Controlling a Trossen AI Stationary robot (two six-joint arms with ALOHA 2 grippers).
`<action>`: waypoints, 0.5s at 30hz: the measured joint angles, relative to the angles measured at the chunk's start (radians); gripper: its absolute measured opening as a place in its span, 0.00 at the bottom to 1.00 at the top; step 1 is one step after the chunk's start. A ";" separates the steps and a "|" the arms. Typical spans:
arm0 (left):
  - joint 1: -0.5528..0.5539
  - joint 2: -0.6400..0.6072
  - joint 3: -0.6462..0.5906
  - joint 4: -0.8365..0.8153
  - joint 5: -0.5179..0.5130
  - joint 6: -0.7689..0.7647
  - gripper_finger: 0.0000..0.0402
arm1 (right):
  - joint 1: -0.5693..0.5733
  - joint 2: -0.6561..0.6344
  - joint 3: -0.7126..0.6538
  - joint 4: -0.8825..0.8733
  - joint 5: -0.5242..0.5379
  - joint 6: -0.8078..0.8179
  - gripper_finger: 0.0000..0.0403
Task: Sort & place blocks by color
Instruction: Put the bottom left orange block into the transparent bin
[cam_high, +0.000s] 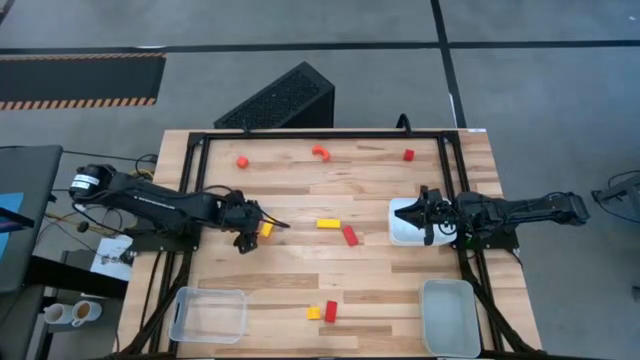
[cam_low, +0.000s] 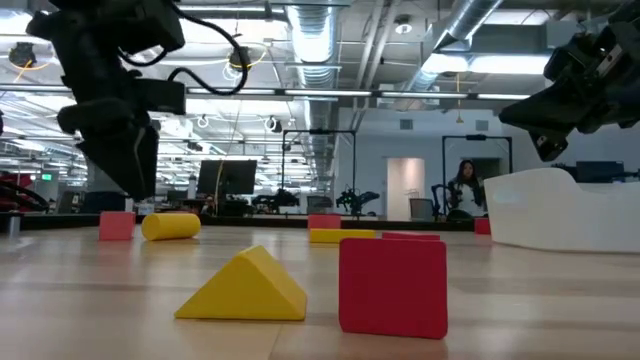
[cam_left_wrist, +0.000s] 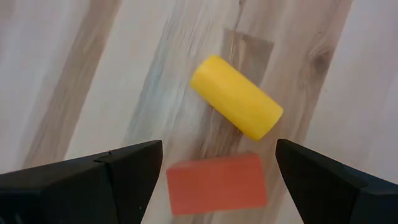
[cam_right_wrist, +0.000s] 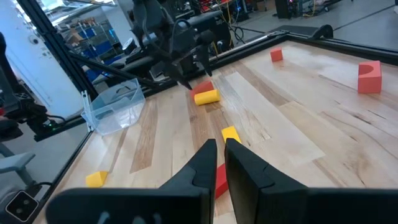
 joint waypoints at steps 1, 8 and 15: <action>0.001 -0.004 0.005 -0.008 -0.001 -0.010 0.75 | 0.000 0.000 0.000 0.000 0.000 0.000 0.14; -0.024 -0.069 0.006 -0.012 -0.093 -0.056 0.75 | 0.000 0.000 0.000 0.000 0.000 0.000 0.14; -0.054 -0.208 0.006 -0.019 -0.115 -0.120 0.75 | 0.000 0.000 0.000 0.000 0.000 0.000 0.14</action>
